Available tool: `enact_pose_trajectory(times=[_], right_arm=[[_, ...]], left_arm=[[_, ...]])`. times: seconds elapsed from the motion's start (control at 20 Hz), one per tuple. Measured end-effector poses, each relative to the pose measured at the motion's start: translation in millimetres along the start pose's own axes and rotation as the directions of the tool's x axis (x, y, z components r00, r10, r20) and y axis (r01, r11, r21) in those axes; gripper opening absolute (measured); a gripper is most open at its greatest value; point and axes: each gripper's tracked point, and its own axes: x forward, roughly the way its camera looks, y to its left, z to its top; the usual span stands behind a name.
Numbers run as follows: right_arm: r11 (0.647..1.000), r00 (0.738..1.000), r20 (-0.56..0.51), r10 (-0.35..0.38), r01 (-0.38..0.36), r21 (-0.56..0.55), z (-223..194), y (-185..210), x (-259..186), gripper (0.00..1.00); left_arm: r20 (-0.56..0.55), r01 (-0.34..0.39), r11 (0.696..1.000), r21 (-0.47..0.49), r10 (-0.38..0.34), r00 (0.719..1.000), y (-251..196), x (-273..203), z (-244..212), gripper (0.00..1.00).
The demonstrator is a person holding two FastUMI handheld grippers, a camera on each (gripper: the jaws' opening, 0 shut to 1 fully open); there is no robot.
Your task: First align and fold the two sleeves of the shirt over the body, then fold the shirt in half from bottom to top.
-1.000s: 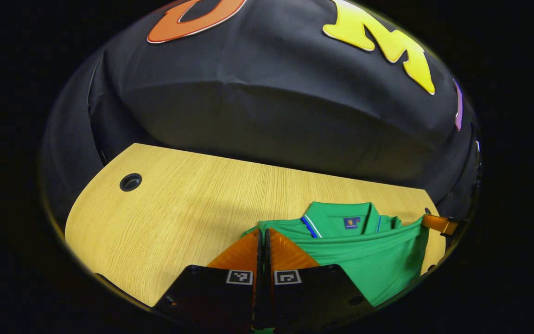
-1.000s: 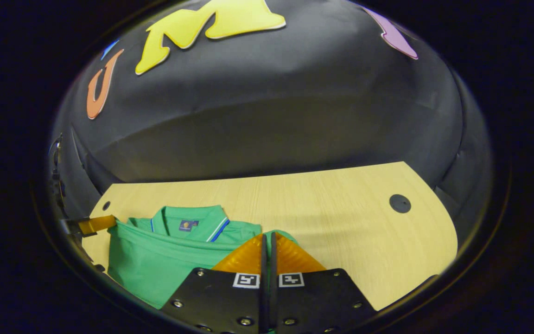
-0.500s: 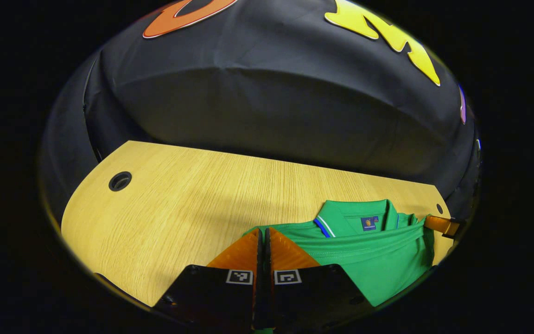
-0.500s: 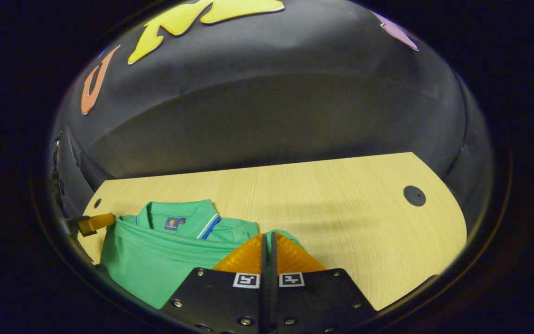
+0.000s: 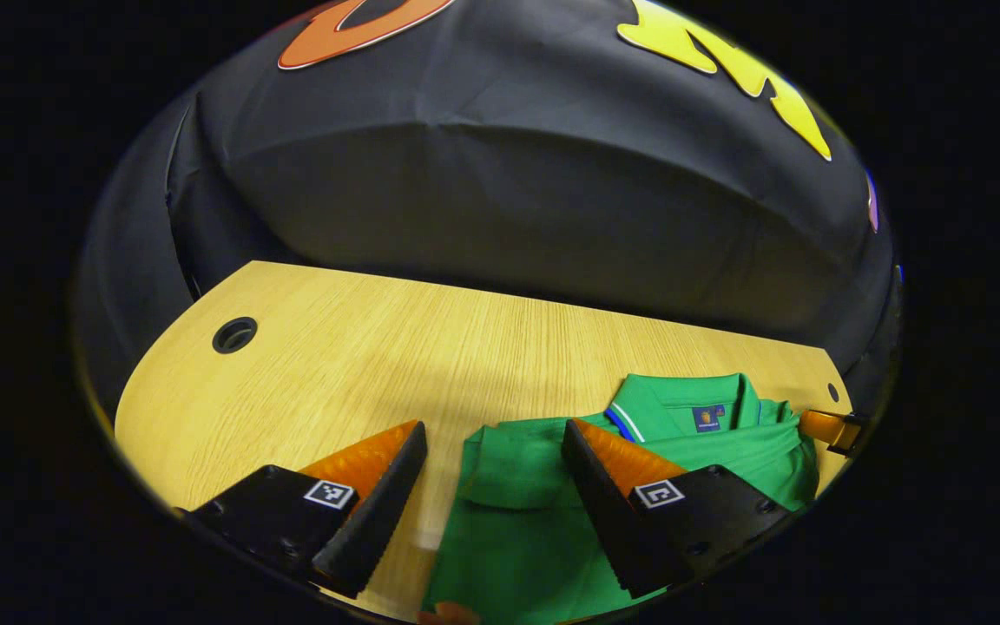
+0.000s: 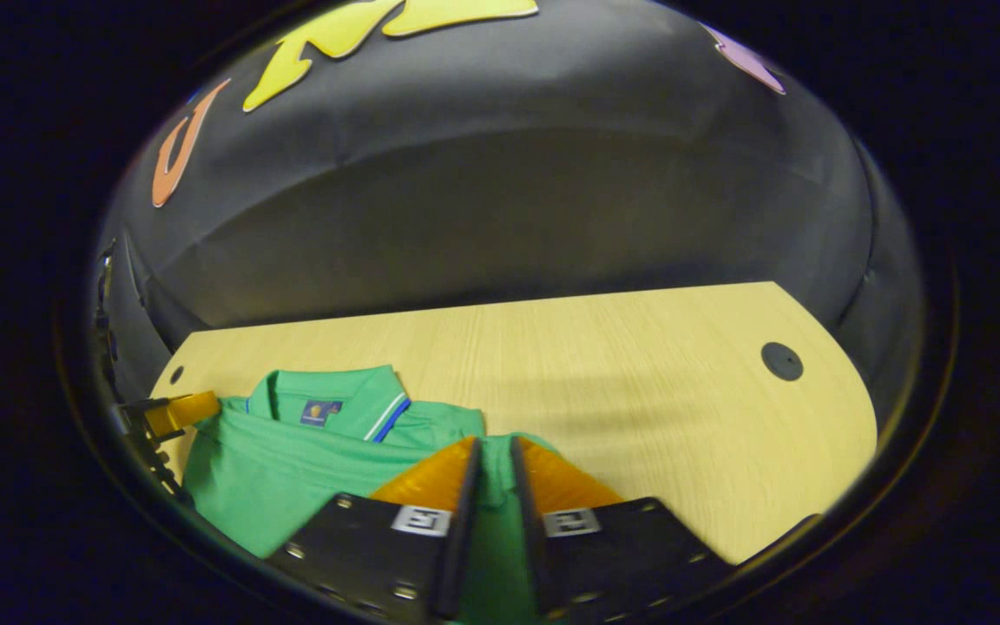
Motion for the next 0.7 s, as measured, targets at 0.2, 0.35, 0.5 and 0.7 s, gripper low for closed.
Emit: enact_pose_trajectory(times=[0.2, 0.35, 0.5, 0.7], right_arm=[[1.0, 0.999, 0.034, -0.017, 0.016, 0.012, 0.4, -3.4, 0.4, 0.89], [1.0, 0.998, 0.054, -0.023, 0.023, -0.003, 6.0, -2.7, -2.8, 0.89], [1.0, 0.996, 0.085, -0.024, 0.024, -0.007, 15.7, 0.4, -12.0, 0.89], [1.0, 0.992, 0.127, -0.022, 0.024, -0.016, 27.5, 4.5, -28.4, 0.89]], left_arm=[[0.018, 0.008, 1.0, -0.014, -0.008, 1.0, -0.7, -2.4, -1.0, 1.0], [0.031, 0.012, 1.0, -0.015, -0.011, 0.999, -2.7, -5.8, 4.1, 1.0], [0.053, 0.011, 1.0, -0.01, -0.011, 0.999, -4.1, -12.7, 11.5, 1.0], [0.106, 0.01, 1.0, 0.002, -0.011, 0.994, -2.8, -31.0, 24.9, 1.0]])
